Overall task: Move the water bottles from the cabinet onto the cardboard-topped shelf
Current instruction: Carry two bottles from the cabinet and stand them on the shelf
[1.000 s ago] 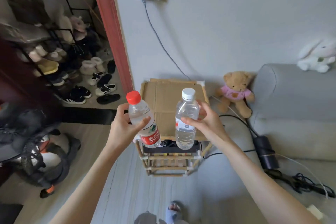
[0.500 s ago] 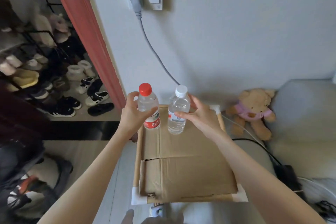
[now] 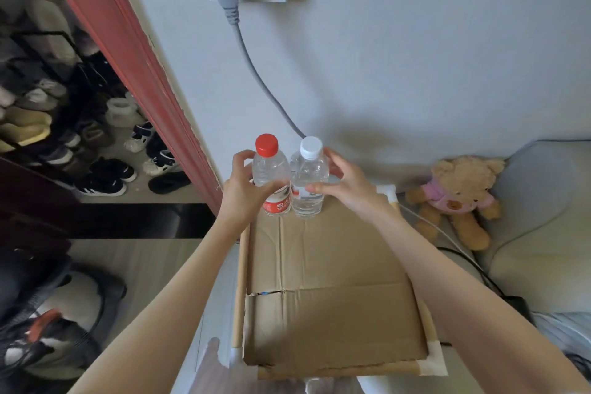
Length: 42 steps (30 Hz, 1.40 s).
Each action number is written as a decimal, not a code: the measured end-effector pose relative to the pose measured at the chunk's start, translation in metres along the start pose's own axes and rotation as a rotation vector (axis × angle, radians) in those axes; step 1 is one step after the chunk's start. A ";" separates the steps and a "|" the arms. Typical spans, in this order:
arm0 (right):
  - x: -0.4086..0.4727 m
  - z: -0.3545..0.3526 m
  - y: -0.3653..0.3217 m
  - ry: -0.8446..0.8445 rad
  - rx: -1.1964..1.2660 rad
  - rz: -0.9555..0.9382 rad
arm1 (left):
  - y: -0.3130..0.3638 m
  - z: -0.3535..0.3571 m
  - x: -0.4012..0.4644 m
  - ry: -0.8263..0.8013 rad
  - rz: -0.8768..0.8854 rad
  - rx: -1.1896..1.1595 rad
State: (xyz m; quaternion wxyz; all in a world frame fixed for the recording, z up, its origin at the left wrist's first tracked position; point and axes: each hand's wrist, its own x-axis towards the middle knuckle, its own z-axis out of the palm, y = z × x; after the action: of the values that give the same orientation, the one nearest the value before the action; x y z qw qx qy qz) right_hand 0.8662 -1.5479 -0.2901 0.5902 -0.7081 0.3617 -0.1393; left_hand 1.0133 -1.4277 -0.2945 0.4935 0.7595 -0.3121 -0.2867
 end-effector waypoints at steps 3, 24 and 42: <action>0.000 -0.003 0.010 -0.015 0.014 -0.003 | -0.007 -0.001 0.002 -0.088 0.000 0.000; 0.005 -0.018 0.007 -0.163 0.035 -0.033 | -0.005 0.000 -0.001 -0.157 0.033 -0.016; 0.002 -0.026 -0.034 -0.106 -0.306 -0.159 | 0.009 -0.005 0.001 -0.055 0.039 0.115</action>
State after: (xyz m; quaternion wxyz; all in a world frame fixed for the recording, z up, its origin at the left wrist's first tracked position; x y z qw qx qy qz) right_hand 0.8633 -1.5664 -0.2516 0.4807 -0.8226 0.2897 -0.0913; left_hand 1.0158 -1.4286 -0.2846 0.4459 0.7722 -0.3562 -0.2792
